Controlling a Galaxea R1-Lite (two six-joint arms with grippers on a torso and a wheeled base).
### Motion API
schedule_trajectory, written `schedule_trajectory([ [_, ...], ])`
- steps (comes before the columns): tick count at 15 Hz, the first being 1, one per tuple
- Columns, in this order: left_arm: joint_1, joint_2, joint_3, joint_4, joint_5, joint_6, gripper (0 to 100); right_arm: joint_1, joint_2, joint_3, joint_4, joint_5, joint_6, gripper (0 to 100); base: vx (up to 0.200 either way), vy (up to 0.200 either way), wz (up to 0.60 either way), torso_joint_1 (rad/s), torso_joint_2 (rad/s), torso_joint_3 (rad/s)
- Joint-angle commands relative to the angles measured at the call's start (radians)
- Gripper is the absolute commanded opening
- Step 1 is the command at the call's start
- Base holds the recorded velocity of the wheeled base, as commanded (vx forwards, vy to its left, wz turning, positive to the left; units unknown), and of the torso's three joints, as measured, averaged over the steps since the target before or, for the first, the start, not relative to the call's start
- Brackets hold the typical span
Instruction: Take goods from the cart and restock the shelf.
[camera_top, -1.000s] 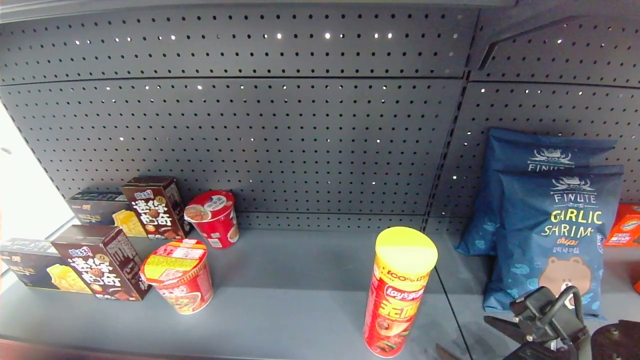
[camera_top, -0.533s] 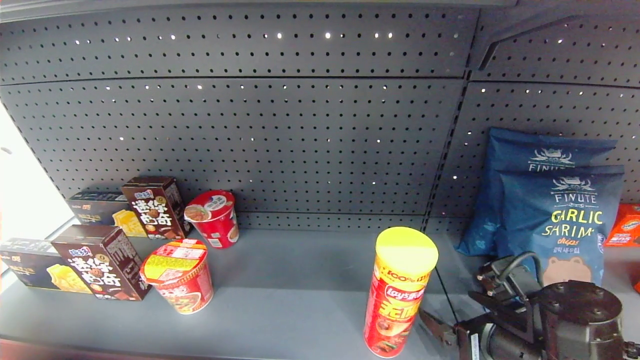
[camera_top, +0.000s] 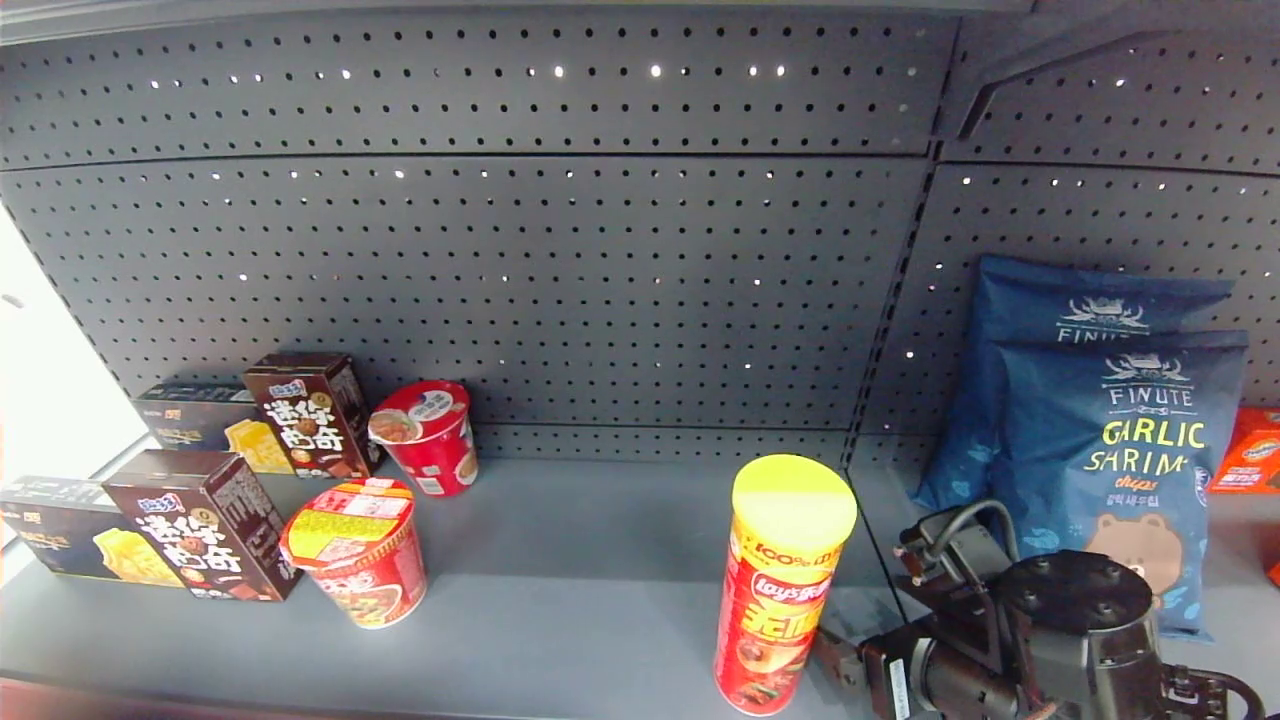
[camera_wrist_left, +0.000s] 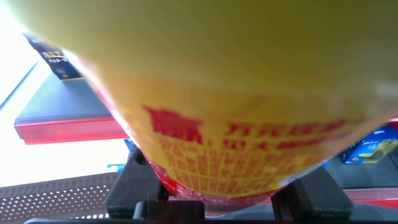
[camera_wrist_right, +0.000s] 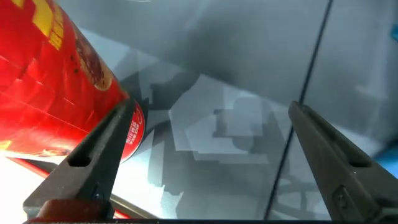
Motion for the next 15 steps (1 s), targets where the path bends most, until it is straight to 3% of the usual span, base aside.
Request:
schedule_trajectory([
  [1,0.001,0.002,0.005,0.001,0.000,0.000,0,0.009,0.030,-0.014,-0.001,0.001,0.000,100,0.000,0.000,0.00,0.000,0.00,0.000],
  [7,-0.001,0.002,0.003,-0.002,-0.001,-0.003,0,0.032,0.055,-0.036,-0.003,-0.004,0.006,100,0.000,0.000,0.00,0.000,0.00,0.000],
  [9,-0.014,0.026,-0.095,-0.012,-0.015,0.011,0,0.007,-0.043,-0.008,-0.027,0.002,0.014,100,0.000,0.000,0.00,0.000,0.00,0.000],
  [12,-0.067,0.196,-0.268,-0.007,-0.141,0.031,0,-0.014,-0.207,0.073,0.005,0.005,-0.003,100,0.000,0.000,0.00,0.000,0.00,0.000],
  [13,-0.103,0.310,-0.320,-0.015,-0.216,0.034,0,-0.014,-0.293,0.086,0.099,0.008,-0.035,100,0.000,0.000,0.00,0.000,0.00,0.000],
  [15,-0.110,0.423,-0.362,-0.047,-0.288,0.046,0,-0.016,-0.339,0.073,0.206,0.007,-0.038,100,0.000,0.000,0.00,0.000,0.00,0.000],
])
